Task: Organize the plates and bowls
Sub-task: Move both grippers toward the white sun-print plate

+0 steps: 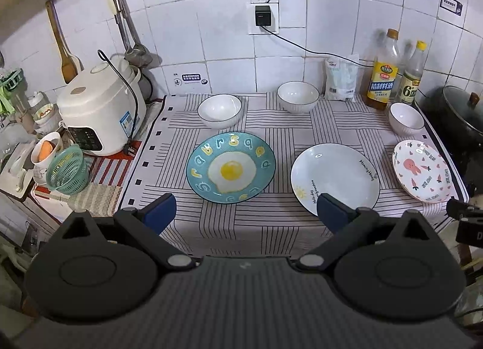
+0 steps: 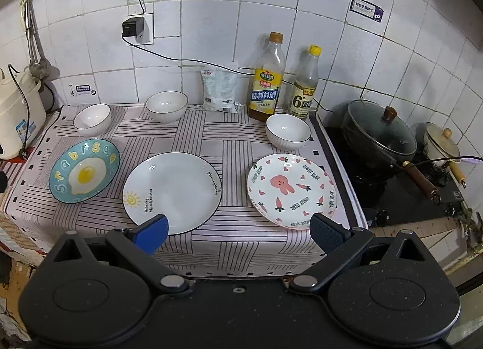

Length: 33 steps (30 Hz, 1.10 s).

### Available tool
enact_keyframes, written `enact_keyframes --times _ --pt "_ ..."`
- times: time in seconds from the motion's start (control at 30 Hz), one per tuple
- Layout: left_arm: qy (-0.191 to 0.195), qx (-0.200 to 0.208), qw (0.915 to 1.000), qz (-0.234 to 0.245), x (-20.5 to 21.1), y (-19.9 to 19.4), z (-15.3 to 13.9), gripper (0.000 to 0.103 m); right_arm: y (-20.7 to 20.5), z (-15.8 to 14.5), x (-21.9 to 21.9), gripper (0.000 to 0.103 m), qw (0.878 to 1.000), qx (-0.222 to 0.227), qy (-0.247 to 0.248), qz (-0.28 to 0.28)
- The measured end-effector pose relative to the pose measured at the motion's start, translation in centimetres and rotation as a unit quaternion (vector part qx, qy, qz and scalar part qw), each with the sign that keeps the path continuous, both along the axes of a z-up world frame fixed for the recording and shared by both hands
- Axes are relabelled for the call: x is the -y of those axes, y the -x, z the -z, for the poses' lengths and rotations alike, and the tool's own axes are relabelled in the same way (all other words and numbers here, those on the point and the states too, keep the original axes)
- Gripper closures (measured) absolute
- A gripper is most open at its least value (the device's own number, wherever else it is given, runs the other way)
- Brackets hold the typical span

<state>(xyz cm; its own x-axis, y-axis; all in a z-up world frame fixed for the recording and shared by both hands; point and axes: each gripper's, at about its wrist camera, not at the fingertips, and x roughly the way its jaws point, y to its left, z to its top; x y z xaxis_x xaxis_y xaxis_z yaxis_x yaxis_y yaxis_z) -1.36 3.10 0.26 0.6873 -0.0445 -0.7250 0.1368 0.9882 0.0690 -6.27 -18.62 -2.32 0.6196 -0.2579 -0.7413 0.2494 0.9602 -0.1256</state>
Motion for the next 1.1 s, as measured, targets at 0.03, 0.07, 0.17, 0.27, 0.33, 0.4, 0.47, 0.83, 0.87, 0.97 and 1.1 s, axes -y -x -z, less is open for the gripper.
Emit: enact_keyframes --times 0.03,0.07,0.17,0.27,0.33,0.4,0.47,0.83,0.87,0.97,1.1 --pt "0.000 0.000 1.0000 0.000 0.0 0.1 0.0 0.002 0.1 0.0 0.1 0.001 1.000 0.001 0.001 -0.001" --pt "0.000 -0.001 1.0000 0.001 0.0 0.1 0.1 0.002 0.2 0.0 0.2 0.001 1.000 0.003 0.002 -0.001" --pt "0.005 -0.008 0.9999 0.007 0.2 0.2 0.3 0.002 0.5 0.1 0.3 0.001 1.000 0.005 0.005 0.001" --pt "0.011 -0.015 0.9997 0.017 0.6 0.5 0.6 0.002 0.9 0.1 0.6 0.001 1.000 0.007 0.010 0.002" --pt "0.013 -0.021 0.9993 0.026 1.0 0.6 0.8 0.002 1.1 0.1 0.8 0.001 1.000 0.008 0.013 0.004" --pt "0.014 -0.029 0.9990 0.032 1.5 0.7 1.0 0.002 1.4 0.0 0.9 0.001 1.000 0.010 0.016 0.009" --pt "0.016 -0.034 0.9987 0.035 1.8 0.7 1.2 0.002 1.6 0.0 1.2 0.001 1.000 0.012 0.016 0.013" --pt "0.022 -0.038 0.9981 0.044 2.7 1.1 1.8 0.002 2.4 0.3 2.0 0.001 0.999 0.026 0.011 0.032" --pt "0.024 -0.037 0.9982 0.041 2.7 1.1 1.9 0.002 2.5 0.4 1.9 0.001 0.999 0.027 0.012 0.030" --pt "0.030 -0.038 0.9981 0.039 2.6 1.1 2.1 0.002 2.5 0.5 1.8 0.001 0.999 0.030 0.015 0.028" --pt "0.036 -0.043 0.9974 0.044 2.6 1.1 2.5 0.002 2.5 0.5 1.6 0.001 0.999 0.035 0.018 0.021"
